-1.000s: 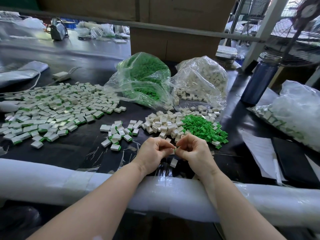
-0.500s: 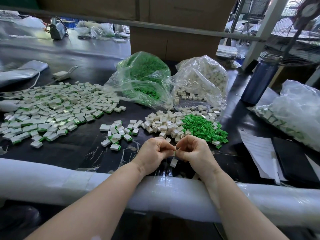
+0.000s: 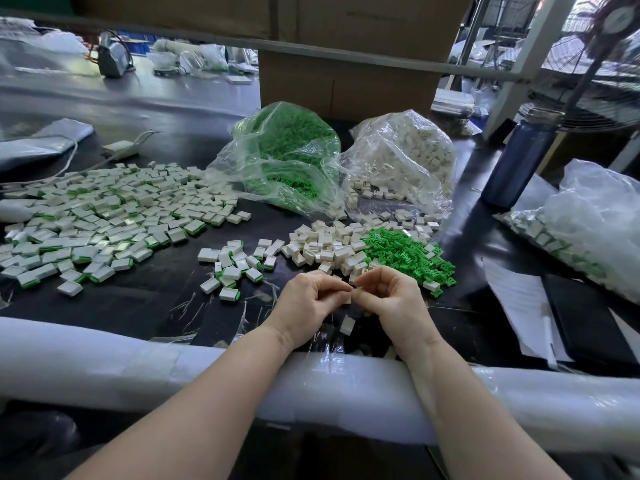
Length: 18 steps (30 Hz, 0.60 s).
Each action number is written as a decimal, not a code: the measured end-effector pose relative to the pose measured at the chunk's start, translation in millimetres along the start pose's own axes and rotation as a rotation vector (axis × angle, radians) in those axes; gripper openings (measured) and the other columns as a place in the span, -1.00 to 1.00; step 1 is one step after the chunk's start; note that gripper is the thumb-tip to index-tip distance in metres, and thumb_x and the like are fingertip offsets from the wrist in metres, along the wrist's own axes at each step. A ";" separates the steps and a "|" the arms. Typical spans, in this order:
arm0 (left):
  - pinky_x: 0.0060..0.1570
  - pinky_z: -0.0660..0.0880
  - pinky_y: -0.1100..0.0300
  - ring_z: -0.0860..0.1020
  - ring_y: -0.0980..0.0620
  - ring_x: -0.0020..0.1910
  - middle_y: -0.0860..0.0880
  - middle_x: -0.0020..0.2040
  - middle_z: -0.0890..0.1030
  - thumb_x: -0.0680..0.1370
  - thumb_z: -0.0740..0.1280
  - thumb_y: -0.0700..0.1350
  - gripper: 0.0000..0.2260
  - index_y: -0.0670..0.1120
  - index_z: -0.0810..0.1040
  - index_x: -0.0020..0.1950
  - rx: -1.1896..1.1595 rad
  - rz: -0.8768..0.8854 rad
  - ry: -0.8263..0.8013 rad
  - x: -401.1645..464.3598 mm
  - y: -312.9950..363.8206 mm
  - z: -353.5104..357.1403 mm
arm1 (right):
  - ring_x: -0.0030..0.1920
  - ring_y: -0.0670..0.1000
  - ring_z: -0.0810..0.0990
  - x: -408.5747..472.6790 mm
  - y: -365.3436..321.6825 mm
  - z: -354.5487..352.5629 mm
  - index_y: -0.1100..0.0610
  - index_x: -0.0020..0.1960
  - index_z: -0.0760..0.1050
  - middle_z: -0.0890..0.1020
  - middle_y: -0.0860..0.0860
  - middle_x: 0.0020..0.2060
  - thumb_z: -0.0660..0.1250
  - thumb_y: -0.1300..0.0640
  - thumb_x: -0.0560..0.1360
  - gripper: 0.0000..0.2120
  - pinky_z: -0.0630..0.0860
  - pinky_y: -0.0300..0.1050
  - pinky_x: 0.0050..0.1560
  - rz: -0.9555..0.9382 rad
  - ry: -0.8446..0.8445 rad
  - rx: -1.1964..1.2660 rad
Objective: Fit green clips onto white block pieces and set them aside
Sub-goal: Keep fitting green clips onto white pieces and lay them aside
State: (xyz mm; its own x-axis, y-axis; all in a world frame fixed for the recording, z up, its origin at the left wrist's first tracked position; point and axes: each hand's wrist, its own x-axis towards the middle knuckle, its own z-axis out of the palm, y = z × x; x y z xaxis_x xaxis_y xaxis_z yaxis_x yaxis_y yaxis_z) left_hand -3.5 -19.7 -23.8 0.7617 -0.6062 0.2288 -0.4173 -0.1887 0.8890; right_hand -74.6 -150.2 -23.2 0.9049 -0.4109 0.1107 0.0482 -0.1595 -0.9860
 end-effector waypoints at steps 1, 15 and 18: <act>-0.09 0.41 0.49 0.53 0.24 -0.19 0.08 -0.17 0.54 0.42 0.44 -0.28 -0.82 -0.18 0.65 0.02 -0.004 -0.003 -0.009 -0.3 -0.3 0.8 | -0.46 -0.13 0.53 0.1 0.1 0.3 0.21 -0.22 0.51 0.57 0.03 -0.43 0.38 0.44 0.39 -0.84 0.47 -0.32 -0.43 0.005 0.010 0.019; -0.04 0.52 0.16 0.51 0.16 -0.31 0.09 -0.33 0.55 0.55 0.31 -0.16 -0.91 -0.10 0.60 -0.03 -0.017 -0.117 -0.017 1.7 -8.1 0.0 | -0.51 -0.15 0.47 0.2 2.1 6.3 0.18 -0.27 0.53 0.56 0.02 -0.48 0.34 0.31 0.48 -0.84 0.45 -0.32 -0.45 0.051 0.024 -0.092; -0.01 0.48 0.16 0.49 0.15 -0.26 0.13 -0.32 0.54 0.55 0.31 -0.14 -0.88 -0.12 0.62 -0.01 0.049 -0.101 -0.023 1.0 -7.9 -0.1 | -0.50 -0.15 0.46 -0.5 1.1 6.0 0.13 -0.29 0.52 0.56 0.02 -0.47 0.34 0.29 0.48 -0.81 0.45 -0.30 -0.44 0.058 0.006 -0.162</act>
State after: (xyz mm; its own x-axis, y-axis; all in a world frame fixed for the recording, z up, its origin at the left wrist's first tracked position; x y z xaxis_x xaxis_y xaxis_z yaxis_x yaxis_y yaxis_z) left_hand 0.6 -18.7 -30.6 0.7898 -0.5997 0.1291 -0.3629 -0.2871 0.8865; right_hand -72.5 -144.7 -25.1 0.9018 -0.4285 0.0555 -0.0730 -0.2777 -0.9579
